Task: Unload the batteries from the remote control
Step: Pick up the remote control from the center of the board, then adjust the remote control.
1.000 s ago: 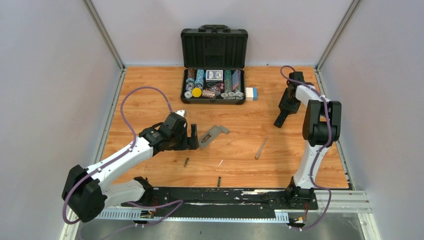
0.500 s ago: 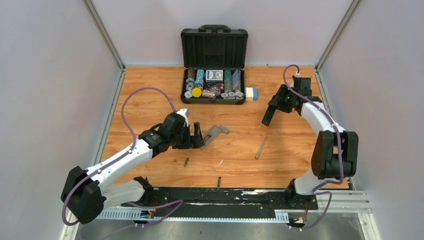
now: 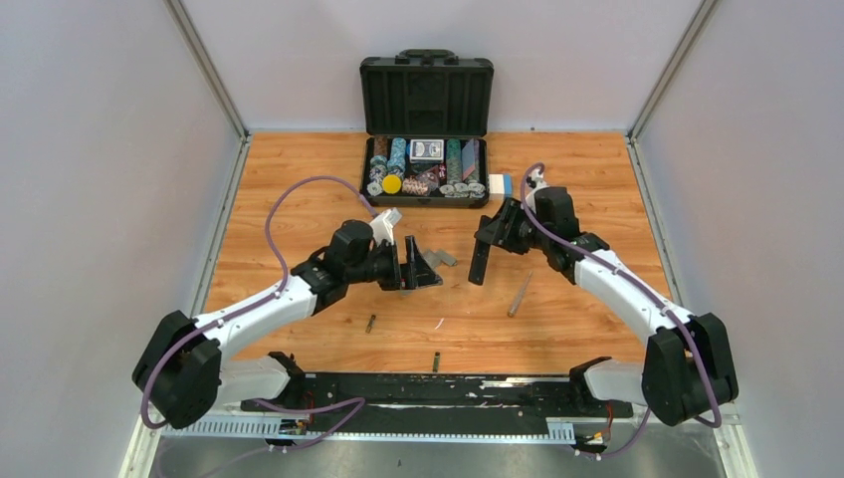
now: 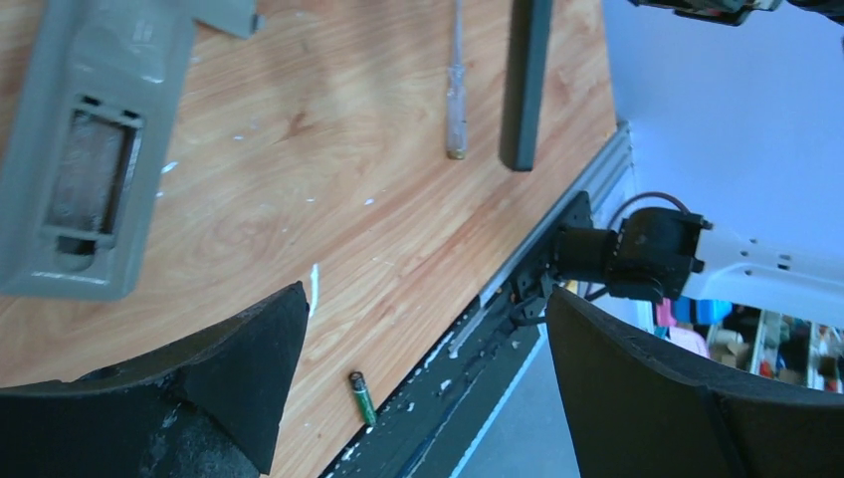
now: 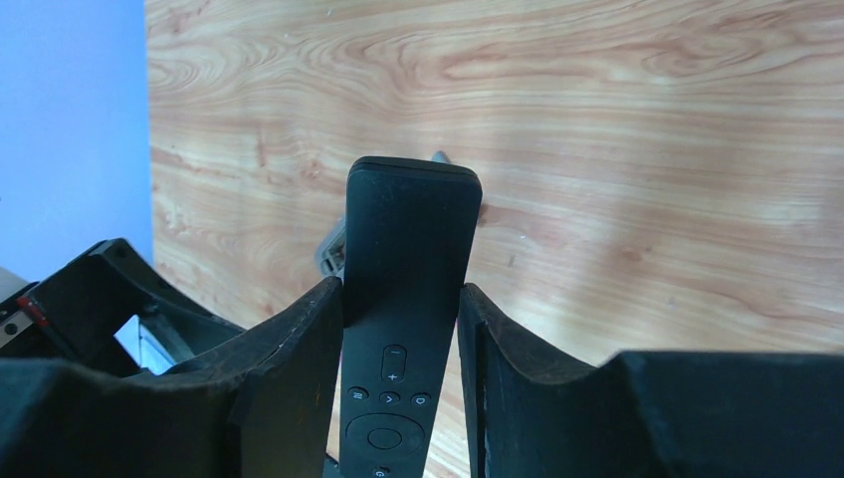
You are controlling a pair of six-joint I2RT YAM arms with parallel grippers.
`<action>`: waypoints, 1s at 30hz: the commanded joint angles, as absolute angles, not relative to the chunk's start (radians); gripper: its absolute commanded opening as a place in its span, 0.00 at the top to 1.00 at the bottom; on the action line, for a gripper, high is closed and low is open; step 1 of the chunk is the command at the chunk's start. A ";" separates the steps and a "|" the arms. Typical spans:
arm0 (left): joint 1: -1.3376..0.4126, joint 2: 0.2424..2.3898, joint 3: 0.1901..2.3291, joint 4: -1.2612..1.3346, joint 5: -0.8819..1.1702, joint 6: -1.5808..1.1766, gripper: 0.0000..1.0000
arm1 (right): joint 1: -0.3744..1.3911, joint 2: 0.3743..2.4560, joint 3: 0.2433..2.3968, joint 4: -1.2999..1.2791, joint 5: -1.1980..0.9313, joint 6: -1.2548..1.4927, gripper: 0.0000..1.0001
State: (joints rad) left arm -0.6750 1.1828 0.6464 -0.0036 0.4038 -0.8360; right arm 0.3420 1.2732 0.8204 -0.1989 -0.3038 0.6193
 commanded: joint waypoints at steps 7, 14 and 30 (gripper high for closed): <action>-0.770 1.276 0.779 -0.007 0.389 -0.747 0.11 | 0.468 1.215 0.794 -0.131 -0.308 0.759 0.79; -0.849 1.361 0.905 -0.102 0.321 -0.666 0.17 | 0.507 1.218 0.786 -0.132 -0.336 0.799 0.79; -0.864 1.462 0.947 -0.141 0.300 -0.622 0.42 | 0.514 1.249 0.755 -0.080 -0.410 0.834 0.78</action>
State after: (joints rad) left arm -0.8566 1.4502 0.9176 -0.1829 0.2783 -0.6247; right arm 0.5083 1.2442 0.7563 -0.1482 -0.3710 0.8051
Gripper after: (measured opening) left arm 0.596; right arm 0.435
